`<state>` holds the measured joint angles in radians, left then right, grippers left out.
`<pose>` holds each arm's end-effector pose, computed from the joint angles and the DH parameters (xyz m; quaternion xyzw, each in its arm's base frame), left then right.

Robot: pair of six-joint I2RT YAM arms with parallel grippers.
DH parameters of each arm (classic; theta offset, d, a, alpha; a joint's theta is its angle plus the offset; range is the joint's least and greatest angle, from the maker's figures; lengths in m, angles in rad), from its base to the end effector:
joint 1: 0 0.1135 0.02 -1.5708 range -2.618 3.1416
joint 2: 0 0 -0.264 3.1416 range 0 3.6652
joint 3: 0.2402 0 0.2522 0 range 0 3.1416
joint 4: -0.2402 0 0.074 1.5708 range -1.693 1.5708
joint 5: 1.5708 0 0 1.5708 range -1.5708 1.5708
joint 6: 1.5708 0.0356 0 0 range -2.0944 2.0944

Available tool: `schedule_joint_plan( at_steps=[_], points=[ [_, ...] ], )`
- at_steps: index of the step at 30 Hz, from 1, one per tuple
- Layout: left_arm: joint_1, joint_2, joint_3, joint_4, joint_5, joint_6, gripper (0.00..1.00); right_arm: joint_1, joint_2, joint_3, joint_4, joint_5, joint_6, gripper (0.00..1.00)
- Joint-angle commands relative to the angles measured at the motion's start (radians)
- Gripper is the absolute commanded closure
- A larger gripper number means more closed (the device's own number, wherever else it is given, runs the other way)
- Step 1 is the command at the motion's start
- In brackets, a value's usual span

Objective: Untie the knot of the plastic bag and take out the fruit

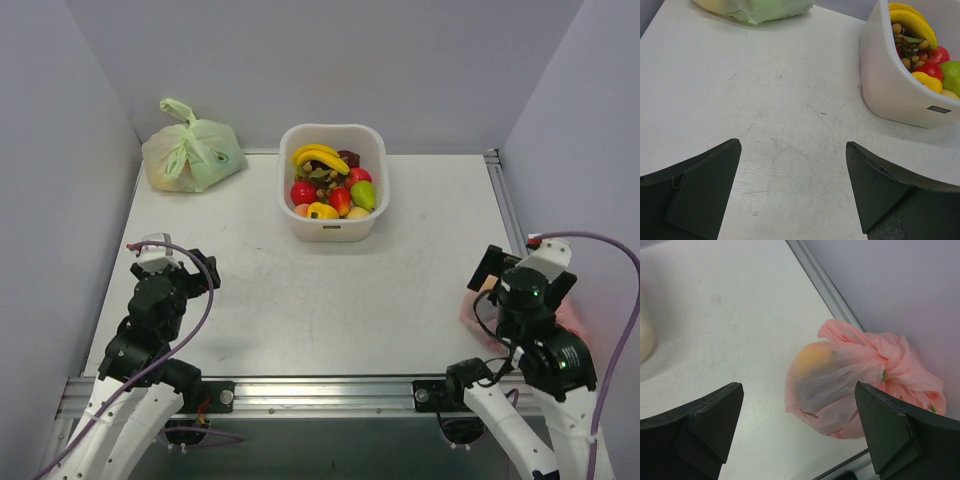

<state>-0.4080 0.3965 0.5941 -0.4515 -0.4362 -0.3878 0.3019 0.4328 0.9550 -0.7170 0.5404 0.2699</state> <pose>0.1049 -0.0289 0.2957 -0.1246 0.7735 -0.0737 0.6170 0.0678 0.0019 0.3782 0.1576 0.7471 -0.0252 0.6453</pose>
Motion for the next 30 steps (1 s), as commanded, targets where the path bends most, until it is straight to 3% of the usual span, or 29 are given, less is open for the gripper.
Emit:
schedule_joint_plan(
  at_steps=[1,4,11,13,19,24,25,28,29,30],
  points=[
    [0.034,0.013,0.010,0.056,0.073,-0.016,0.03,-0.003,0.157,0.047,-0.148,0.183,0.144,0.00],
    [0.034,0.004,0.009,0.056,0.082,-0.016,0.03,-0.082,0.291,0.059,-0.223,0.244,0.219,0.00],
    [0.029,-0.038,0.001,0.051,0.082,-0.017,0.02,-0.433,0.480,0.044,-0.220,0.086,0.402,0.00],
    [0.018,-0.045,0.000,0.053,0.085,-0.019,0.03,-0.474,0.494,0.028,-0.208,0.064,0.503,0.00],
    [0.006,-0.062,-0.004,0.054,0.083,-0.016,0.02,-0.651,0.515,-0.122,-0.079,-0.081,0.690,0.03],
    [0.001,-0.082,-0.007,0.057,0.086,-0.016,0.03,-0.744,0.538,-0.263,0.056,-0.166,0.742,0.10],
    [0.000,-0.084,-0.007,0.056,0.086,-0.016,0.03,-0.751,0.543,-0.271,0.068,-0.175,0.746,0.12],
    [-0.002,-0.091,-0.008,0.056,0.090,-0.016,0.02,-0.750,0.569,-0.288,0.097,-0.194,0.738,0.33],
    [-0.002,-0.093,-0.010,0.056,0.090,-0.014,0.03,-0.750,0.580,-0.288,0.099,-0.198,0.721,0.48],
    [-0.002,-0.091,-0.008,0.057,0.091,-0.014,0.03,-0.747,0.580,-0.289,0.100,-0.201,0.710,0.56]
  ],
)
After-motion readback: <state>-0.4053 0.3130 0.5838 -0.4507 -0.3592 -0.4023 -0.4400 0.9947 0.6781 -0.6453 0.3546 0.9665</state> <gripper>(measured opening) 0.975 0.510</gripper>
